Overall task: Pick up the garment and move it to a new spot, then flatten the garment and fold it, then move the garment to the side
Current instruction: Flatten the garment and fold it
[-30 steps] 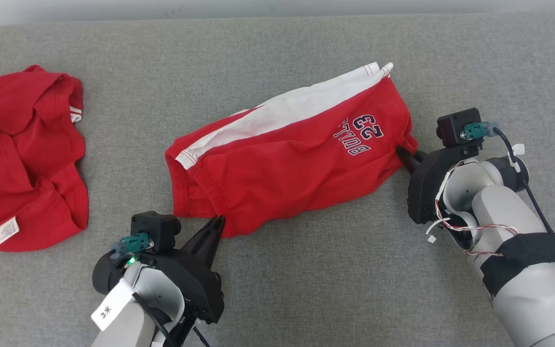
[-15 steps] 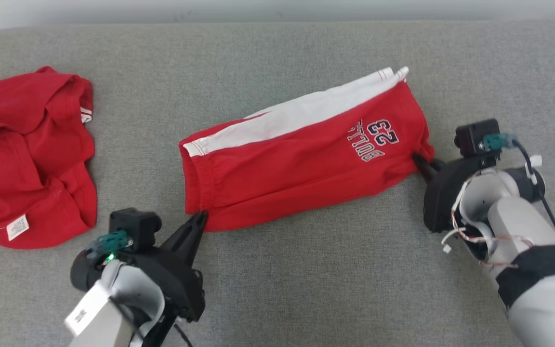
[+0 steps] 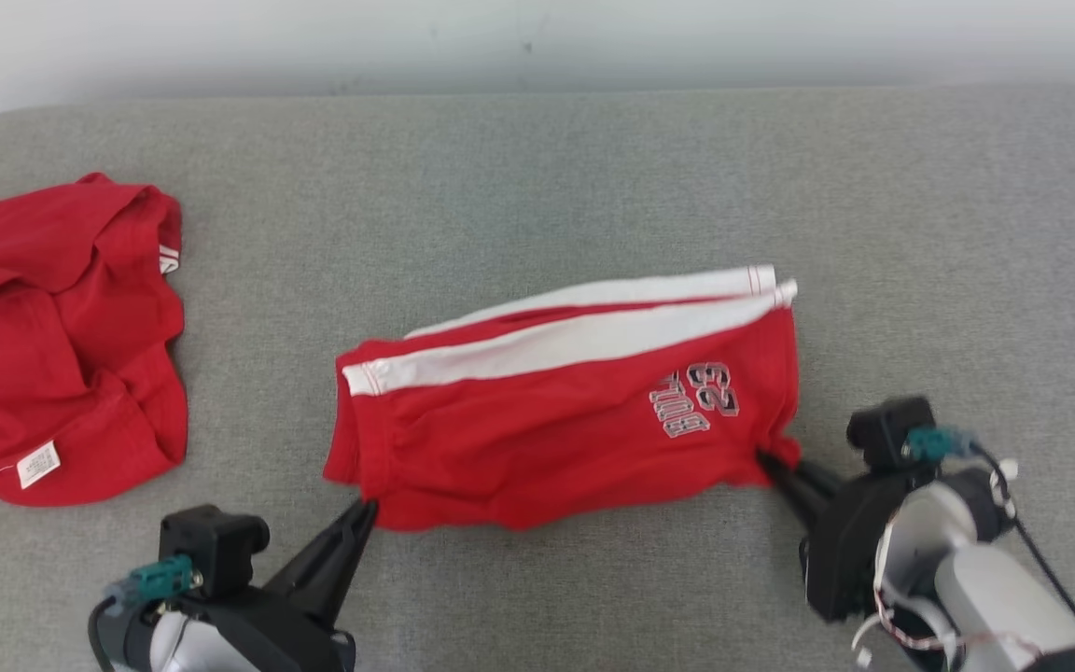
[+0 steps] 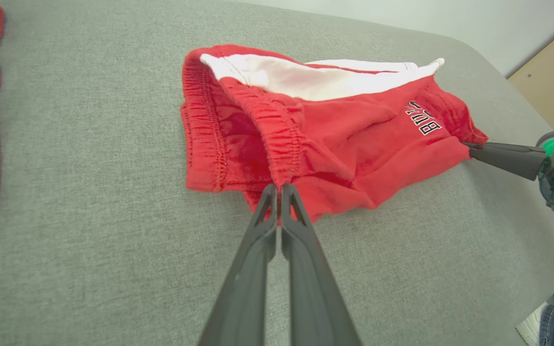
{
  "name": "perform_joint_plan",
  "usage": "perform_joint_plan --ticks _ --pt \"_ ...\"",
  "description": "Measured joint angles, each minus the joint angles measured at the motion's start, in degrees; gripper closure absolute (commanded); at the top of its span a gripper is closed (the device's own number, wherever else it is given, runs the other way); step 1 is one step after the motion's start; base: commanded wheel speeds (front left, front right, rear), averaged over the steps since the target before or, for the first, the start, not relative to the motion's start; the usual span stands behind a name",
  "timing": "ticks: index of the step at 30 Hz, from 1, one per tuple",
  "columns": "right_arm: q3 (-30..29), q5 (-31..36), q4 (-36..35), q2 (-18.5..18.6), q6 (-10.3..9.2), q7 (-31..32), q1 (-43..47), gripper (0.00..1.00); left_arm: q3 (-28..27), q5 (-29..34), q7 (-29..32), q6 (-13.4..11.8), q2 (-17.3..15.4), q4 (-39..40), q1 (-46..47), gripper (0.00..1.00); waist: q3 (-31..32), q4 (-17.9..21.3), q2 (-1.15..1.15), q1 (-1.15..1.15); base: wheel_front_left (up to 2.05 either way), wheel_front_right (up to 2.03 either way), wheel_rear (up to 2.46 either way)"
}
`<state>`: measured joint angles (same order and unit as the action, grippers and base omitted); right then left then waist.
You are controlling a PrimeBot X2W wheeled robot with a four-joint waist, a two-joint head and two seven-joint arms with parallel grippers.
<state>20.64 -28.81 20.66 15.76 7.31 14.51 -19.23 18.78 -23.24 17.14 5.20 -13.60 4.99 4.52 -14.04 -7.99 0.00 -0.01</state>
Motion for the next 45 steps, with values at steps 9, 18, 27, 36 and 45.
perform_joint_plan --ticks 9,18,27,36,45 --pt "-0.9 -3.4 -11.3 2.5 0.01 3.6 9.5 1.0 -1.2 -1.0 3.3 -0.7 -1.2 3.3 -4.3 1.0 1.4 2.2 0.0 0.0 0.0 0.0 0.0" --pt "-2.9 -4.6 -18.8 4.7 -2.63 7.7 13.0 0.9 -2.2 -1.1 7.5 -2.7 -1.9 2.6 -4.3 0.63 1.6 3.8 0.01 0.01 0.0 0.0 0.0" --pt "-3.5 -4.6 -22.9 6.8 -5.43 12.3 16.1 0.0 -1.8 -1.2 11.3 -4.8 -2.4 1.0 -4.4 0.0 1.4 3.8 0.01 0.01 0.0 0.0 0.0" --pt "-12.4 -3.7 -25.6 4.2 -13.23 6.5 16.1 0.0 -7.3 -2.0 2.3 -7.8 2.2 4.9 -2.2 0.0 3.5 4.1 0.01 0.01 0.0 0.0 0.0" --pt "-16.7 -0.9 -24.7 -1.8 -14.1 -5.4 15.3 0.0 -6.6 4.0 -9.8 -9.3 4.6 3.6 -0.6 0.0 6.7 5.8 0.0 0.01 0.0 0.0 0.0"
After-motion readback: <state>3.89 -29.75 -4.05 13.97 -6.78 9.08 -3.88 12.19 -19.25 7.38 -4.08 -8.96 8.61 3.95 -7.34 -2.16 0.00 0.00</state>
